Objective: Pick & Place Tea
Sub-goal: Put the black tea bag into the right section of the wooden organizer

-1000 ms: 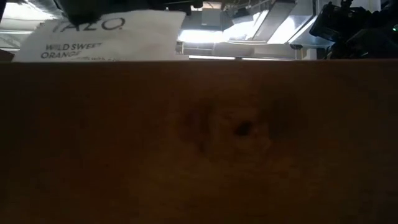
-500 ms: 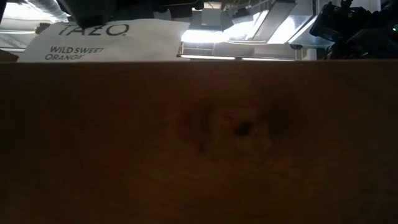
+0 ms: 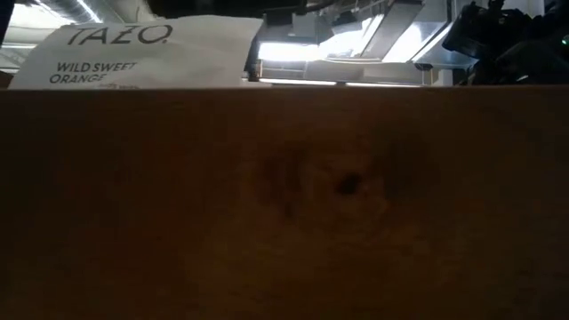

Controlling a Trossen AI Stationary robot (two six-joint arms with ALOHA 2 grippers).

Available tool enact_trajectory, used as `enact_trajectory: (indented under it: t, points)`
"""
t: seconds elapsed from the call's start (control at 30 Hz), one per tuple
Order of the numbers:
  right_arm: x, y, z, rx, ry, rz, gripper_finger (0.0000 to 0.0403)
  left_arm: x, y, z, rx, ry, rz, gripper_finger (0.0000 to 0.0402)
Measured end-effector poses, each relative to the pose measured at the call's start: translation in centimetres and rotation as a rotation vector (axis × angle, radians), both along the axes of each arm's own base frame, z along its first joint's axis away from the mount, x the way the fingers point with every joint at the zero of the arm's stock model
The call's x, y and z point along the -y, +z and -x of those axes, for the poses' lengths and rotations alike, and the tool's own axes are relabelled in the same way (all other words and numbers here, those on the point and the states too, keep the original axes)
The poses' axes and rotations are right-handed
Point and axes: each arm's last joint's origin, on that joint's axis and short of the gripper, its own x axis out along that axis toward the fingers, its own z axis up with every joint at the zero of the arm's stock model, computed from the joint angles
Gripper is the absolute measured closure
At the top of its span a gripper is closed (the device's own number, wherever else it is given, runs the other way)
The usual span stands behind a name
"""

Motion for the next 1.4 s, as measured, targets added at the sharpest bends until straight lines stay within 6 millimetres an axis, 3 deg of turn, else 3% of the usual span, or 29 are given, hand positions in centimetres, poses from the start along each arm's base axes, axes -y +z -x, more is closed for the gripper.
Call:
enact_trajectory:
  t: [0.23,0.43,0.7,0.8,1.0,1.23,1.4]
  points:
    - [-0.3,0.6,-0.7,0.059,0.058,0.022,0.0272,-4.1,0.6,-0.9,0.126,0.174,-0.256,0.0281]
    - [0.3,1.0,-2.4,0.119,0.103,0.024,0.0272,-6.6,-1.5,-2.5,0.209,0.183,-0.420,0.0283]
    - [2.8,-1.7,-5.1,0.022,0.146,-0.107,0.0272,-8.7,-5.9,-4.1,0.168,0.199,-0.452,0.0283]
    - [3.8,-2.9,-5.8,-0.014,0.146,-0.153,0.0272,-9.3,-7.5,-4.3,0.121,0.208,-0.458,0.0283]
    - [5.8,-4.7,-6.7,-0.047,0.056,-0.193,0.0272,-9.8,-8.0,-4.5,0.111,0.211,-0.450,0.0281]
    - [8.6,-5.1,-7.2,-0.012,-0.094,-0.452,0.0272,-9.7,-8.4,-4.3,0.115,0.191,-0.472,0.0285]
    - [9.0,-5.2,-7.2,-0.044,-0.046,-0.544,0.0272,-9.7,-8.9,-4.0,0.101,0.189,-0.477,0.0282]
